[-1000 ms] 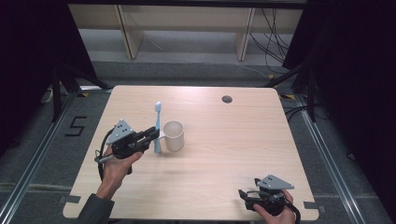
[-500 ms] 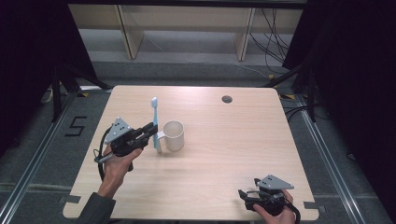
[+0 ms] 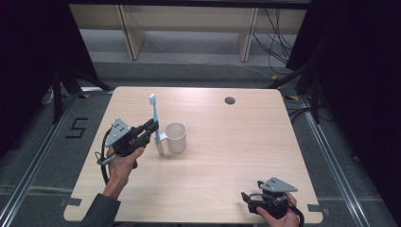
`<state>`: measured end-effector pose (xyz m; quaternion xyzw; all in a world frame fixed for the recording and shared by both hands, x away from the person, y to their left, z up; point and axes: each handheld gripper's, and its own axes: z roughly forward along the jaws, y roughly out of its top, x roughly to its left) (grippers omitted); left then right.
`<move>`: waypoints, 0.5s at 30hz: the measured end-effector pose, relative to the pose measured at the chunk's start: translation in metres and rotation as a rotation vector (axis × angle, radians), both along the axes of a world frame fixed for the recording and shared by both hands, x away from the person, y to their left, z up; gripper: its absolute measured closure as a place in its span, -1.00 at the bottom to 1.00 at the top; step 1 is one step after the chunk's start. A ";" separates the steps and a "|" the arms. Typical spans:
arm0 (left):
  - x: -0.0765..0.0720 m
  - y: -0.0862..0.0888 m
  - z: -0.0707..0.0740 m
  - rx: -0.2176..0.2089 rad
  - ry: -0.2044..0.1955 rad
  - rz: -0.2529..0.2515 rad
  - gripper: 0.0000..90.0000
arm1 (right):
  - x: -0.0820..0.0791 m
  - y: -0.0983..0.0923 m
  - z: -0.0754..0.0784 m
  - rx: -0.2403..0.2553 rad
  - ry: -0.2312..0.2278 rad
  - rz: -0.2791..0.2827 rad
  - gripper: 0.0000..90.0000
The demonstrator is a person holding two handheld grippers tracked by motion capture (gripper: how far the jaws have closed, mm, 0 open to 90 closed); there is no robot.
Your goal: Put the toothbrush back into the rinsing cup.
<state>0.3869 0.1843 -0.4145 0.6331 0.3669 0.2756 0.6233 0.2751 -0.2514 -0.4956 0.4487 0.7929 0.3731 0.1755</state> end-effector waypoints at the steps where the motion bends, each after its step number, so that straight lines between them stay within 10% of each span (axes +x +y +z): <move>1: 0.001 0.001 -0.001 -0.004 -0.005 0.004 0.74 | 0.000 0.000 -0.001 -0.002 -0.005 0.005 -0.42; 15: 0.010 0.003 -0.011 -0.040 -0.034 0.041 0.74 | 0.000 0.000 0.000 0.001 0.000 0.002 -0.42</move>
